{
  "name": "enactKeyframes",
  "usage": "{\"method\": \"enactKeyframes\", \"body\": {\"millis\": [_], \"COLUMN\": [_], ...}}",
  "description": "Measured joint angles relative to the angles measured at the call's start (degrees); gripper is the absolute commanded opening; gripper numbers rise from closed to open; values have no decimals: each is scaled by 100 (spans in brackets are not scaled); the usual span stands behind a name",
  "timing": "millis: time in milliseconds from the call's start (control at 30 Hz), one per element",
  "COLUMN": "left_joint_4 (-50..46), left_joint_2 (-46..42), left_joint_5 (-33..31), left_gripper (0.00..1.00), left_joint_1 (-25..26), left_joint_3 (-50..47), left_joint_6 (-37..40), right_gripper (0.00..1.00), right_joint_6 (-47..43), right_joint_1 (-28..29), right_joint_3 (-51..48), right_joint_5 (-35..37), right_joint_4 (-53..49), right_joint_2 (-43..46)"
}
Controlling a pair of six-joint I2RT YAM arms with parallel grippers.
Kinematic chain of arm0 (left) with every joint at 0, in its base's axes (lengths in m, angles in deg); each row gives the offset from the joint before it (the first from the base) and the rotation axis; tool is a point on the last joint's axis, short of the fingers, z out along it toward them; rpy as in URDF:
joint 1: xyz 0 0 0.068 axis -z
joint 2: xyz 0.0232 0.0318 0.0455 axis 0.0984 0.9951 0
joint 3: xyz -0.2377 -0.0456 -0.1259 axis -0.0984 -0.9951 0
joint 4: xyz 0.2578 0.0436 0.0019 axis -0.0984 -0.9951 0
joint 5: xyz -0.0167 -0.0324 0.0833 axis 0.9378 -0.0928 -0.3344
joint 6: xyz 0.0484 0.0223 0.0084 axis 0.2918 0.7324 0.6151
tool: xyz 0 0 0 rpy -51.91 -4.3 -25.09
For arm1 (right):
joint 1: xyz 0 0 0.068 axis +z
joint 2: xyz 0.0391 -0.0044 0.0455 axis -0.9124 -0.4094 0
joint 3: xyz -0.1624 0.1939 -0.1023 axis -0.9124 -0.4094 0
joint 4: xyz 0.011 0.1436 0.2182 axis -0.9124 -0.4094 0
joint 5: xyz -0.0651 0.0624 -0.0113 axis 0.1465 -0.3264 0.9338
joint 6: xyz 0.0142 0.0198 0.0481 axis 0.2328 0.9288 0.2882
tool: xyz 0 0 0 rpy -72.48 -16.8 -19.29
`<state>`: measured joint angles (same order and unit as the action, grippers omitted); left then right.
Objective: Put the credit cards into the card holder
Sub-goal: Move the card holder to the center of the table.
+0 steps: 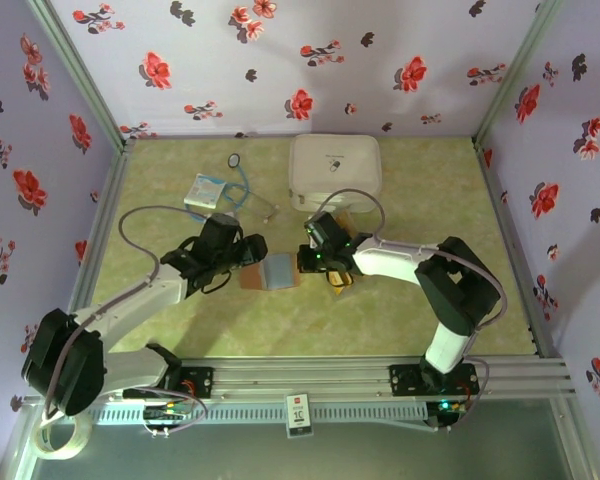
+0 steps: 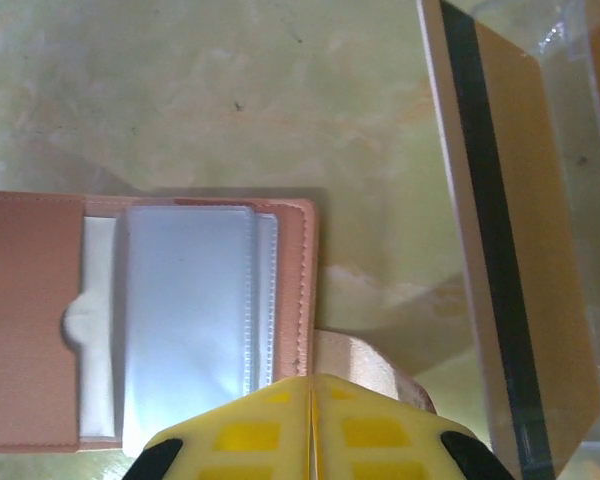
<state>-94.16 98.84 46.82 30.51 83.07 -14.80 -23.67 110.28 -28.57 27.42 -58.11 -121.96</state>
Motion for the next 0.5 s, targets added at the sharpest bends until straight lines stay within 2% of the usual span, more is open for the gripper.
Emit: {"method": "enactKeyframes", "body": {"millis": [500], "left_joint_4": [1008], "left_joint_2": [898], "left_joint_5": [199], "left_gripper": [65], "left_joint_1": [13], "left_joint_3": [-769], "left_joint_6": [-168], "right_gripper": [6], "right_joint_6": [101], "right_joint_1": [-2], "right_joint_3": [-330], "right_joint_5": [-15], "right_joint_4": [313], "right_joint_2": [-114]}}
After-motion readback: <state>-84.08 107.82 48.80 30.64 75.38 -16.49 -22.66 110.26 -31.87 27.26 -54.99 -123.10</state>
